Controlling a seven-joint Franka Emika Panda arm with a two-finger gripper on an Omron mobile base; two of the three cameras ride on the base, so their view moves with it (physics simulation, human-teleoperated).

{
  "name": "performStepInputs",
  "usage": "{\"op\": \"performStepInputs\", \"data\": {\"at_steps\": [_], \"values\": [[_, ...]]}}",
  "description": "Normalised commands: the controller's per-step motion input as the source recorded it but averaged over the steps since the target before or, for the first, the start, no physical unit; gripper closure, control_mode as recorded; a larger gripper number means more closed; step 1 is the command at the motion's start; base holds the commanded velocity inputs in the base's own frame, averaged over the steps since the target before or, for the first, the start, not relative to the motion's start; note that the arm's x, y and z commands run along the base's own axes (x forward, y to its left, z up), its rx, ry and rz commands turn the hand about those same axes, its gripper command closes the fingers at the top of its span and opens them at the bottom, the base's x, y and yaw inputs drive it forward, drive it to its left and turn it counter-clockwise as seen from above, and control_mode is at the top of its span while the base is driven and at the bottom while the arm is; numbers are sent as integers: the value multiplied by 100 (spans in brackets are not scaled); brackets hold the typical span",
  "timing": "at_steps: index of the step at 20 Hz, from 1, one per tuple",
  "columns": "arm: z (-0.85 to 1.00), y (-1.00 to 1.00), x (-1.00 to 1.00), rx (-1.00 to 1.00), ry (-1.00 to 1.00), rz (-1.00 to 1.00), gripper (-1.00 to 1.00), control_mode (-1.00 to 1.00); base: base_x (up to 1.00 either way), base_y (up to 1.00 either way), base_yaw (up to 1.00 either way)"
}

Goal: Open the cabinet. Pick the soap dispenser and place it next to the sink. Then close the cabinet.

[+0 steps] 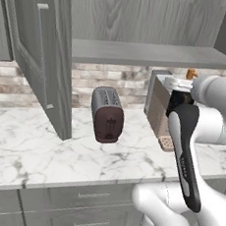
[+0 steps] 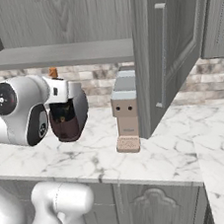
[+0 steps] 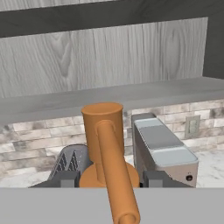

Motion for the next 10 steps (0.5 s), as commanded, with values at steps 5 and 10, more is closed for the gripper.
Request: {"op": "performStepInputs", "data": {"at_steps": [5, 10], "values": [[0, 0, 0, 0, 0, 0, 100, -100, 0, 0, 0], [0, 0, 0, 0, 0, 0, 100, -100, 0, 0, 0]]}}
